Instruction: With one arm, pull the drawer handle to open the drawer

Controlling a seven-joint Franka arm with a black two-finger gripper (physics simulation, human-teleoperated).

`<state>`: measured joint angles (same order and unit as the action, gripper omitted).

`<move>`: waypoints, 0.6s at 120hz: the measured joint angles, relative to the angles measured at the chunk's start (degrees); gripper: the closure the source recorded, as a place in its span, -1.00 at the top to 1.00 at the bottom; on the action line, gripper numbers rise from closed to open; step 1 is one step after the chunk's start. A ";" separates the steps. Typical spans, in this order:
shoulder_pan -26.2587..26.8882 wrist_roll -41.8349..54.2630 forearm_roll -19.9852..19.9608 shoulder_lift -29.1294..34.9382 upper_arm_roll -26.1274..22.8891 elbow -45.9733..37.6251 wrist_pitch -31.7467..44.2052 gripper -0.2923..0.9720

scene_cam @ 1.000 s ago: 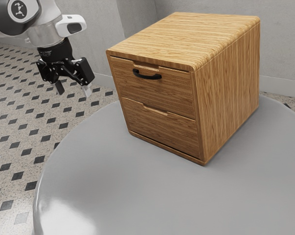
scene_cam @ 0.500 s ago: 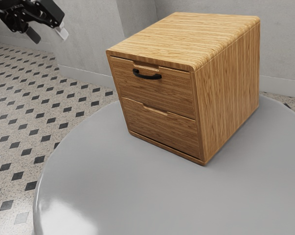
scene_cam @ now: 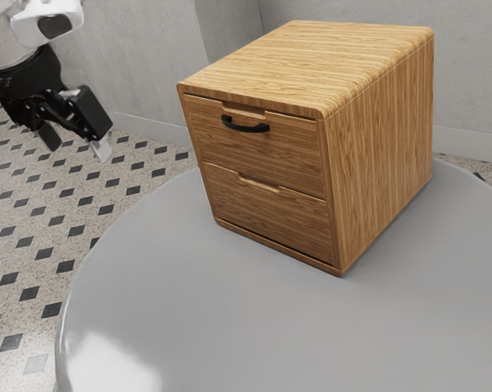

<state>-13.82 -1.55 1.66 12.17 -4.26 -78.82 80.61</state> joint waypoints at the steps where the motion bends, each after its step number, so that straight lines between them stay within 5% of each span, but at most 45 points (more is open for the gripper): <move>1: 0.26 -0.01 0.10 1.13 -0.12 -1.99 0.42 0.54; 32: 16.25 -1.10 1.44 25.88 6.62 -36.09 6.65 0.54; 48: 19.09 4.38 4.47 28.03 7.38 -40.15 10.80 0.54; 72: 19.60 26.98 7.39 26.61 5.37 -40.75 18.69 0.54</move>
<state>5.78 25.43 9.04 38.78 1.11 -119.57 99.31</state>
